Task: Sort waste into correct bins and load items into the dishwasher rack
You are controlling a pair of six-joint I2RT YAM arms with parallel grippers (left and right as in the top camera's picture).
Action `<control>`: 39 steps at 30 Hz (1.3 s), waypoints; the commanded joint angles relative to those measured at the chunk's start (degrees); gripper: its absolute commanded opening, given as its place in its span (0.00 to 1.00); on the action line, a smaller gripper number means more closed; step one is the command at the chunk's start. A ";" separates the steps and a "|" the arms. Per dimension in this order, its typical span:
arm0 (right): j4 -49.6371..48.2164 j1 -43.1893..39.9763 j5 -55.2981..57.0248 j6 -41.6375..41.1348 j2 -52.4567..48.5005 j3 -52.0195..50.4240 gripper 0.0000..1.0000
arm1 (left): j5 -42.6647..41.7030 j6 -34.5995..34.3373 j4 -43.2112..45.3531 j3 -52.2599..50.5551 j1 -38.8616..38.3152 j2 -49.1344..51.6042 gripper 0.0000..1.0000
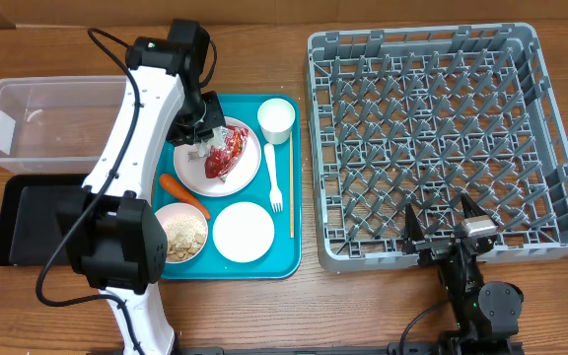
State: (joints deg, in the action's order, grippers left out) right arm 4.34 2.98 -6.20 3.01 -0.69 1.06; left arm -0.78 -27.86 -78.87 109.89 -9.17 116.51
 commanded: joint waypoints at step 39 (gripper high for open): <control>-0.22 -0.15 -0.28 -0.22 0.42 -0.61 1.00 | -3.08 8.52 -1.68 6.93 3.39 -7.08 0.04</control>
State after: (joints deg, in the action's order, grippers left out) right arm 4.36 2.98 -6.20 2.98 -0.69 1.06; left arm -3.22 -20.53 -81.73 118.02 -2.72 110.00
